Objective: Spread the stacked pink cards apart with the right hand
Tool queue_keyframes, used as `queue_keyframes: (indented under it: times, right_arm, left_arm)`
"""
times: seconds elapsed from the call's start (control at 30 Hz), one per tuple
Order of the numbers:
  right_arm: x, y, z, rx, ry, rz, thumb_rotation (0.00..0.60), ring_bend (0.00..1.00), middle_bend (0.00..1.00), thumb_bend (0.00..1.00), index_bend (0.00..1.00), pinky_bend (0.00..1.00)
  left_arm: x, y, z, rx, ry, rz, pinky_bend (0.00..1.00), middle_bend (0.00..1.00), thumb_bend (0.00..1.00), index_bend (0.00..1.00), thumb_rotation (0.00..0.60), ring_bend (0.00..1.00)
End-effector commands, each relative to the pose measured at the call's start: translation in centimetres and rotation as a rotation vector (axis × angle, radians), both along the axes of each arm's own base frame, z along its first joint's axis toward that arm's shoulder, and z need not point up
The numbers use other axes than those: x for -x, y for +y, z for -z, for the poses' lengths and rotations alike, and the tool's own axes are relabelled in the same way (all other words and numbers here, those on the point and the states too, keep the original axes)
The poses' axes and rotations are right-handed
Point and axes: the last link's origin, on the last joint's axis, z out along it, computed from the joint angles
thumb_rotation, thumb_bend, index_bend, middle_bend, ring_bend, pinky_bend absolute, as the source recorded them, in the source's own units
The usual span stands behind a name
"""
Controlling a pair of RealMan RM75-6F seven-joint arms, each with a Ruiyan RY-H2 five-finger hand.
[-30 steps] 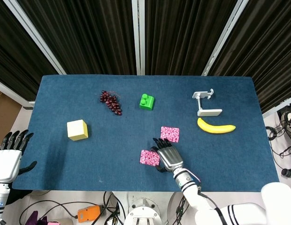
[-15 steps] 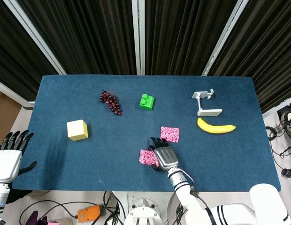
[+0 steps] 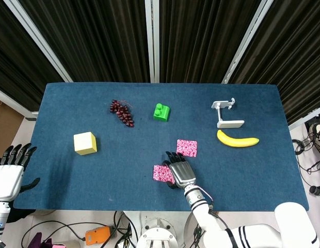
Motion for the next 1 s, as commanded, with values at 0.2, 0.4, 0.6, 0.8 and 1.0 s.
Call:
queue_keyframes:
  times: [0.2, 0.4, 0.6, 0.8, 1.0]
  right_arm:
    - [-0.10, 0.09, -0.13, -0.003, -0.005, 0.003, 0.600, 0.00, 0.06, 0.44, 0.32, 0.00]
    - [-0.15, 0.03, 0.01, -0.003, 0.011, -0.004, 0.600, 0.00, 0.05, 0.44, 0.30, 0.00]
    - [-0.15, -0.07, 0.23, -0.002, 0.027, -0.002, 0.600, 0.00, 0.05, 0.44, 0.31, 0.00]
    - [-0.10, -0.11, 0.38, -0.001, 0.033, 0.002, 0.600, 0.00, 0.05, 0.44, 0.35, 0.00]
    - [-0.03, -0.13, 0.27, 0.006, 0.037, -0.003, 0.600, 0.00, 0.05, 0.44, 0.39, 0.00]
  left_arm:
    - [0.17, 0.05, -0.16, -0.004, 0.000, -0.003, 0.00, 0.06, 0.10, 0.11, 0.600, 0.00]
    - [0.18, 0.16, -0.04, 0.001, 0.001, 0.000, 0.00, 0.06, 0.10, 0.11, 0.600, 0.00]
    - [0.32, 0.06, -0.10, -0.002, -0.001, -0.006, 0.00, 0.06, 0.10, 0.11, 0.600, 0.00]
    - [0.34, 0.04, -0.15, -0.004, -0.001, -0.004, 0.00, 0.06, 0.10, 0.11, 0.600, 0.00]
    - [0.71, -0.52, 0.19, -0.035, 0.001, -0.035, 0.00, 0.06, 0.10, 0.11, 0.600, 0.00]
